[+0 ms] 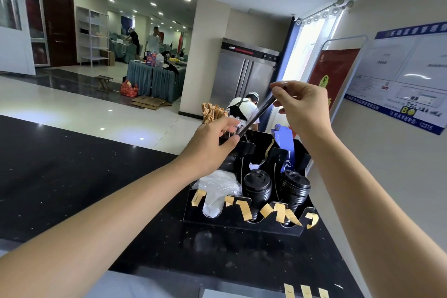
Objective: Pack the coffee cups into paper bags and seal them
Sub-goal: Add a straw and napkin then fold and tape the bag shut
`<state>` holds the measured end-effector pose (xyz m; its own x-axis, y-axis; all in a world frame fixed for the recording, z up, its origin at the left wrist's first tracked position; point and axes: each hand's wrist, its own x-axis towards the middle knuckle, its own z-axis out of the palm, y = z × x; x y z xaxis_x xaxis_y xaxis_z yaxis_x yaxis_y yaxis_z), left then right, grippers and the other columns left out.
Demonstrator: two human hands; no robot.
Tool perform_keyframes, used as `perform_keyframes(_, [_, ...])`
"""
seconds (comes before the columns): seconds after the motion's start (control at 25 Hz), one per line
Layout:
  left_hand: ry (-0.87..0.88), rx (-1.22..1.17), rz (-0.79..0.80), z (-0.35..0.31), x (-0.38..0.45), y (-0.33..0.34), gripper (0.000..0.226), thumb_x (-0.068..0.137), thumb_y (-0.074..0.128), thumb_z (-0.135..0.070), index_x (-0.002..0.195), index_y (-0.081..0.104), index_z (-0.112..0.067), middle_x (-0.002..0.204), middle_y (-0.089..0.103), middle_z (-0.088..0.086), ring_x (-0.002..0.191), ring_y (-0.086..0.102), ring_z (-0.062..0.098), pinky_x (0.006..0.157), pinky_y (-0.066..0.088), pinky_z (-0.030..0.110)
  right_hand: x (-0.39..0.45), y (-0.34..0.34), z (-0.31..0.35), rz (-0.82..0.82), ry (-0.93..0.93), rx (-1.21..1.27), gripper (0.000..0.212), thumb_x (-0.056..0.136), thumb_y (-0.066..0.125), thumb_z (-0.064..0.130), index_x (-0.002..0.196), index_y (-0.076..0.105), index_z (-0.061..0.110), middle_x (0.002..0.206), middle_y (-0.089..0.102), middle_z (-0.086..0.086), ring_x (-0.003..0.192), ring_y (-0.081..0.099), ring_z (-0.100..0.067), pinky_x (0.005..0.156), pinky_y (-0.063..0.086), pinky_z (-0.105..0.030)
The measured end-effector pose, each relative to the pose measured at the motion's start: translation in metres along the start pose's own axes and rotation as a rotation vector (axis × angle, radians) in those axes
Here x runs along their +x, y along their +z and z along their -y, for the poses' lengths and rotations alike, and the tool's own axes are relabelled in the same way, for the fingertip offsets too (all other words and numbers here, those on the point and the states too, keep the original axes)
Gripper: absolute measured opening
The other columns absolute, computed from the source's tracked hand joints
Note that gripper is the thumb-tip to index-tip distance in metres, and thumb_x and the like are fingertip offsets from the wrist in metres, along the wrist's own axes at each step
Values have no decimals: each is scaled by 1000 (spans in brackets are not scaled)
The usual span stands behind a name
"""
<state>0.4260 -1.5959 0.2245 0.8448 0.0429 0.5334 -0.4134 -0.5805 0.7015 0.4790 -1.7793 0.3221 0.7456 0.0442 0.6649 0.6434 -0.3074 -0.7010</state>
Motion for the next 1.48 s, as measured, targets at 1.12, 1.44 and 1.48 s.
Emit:
perform_keyframes(1.12, [-149,-250,164,-30,-180,-18,20,99,64,-7,103,72,-25,96,79,-7,95,73,1,92,53,15,-212,-1,4,359,401,430,16,96,69,15,109,76,9,91,78,-6,77,72,-15,77,59,-30])
perform_keyframes(1.44, [-121,-215,208,-27,-235,-15,18,97,68,-10,114,73,-9,97,79,-2,98,73,6,95,55,25,-268,-7,10,409,382,472,25,96,63,3,80,71,21,88,73,-8,74,69,-14,78,56,-31])
perform_keyframes(1.48, [-124,-211,213,-27,-243,-15,18,97,68,-11,115,73,-9,98,79,-3,98,73,7,95,56,26,-276,-7,10,400,373,465,23,96,63,3,82,71,20,84,73,-5,74,69,-14,79,56,-31])
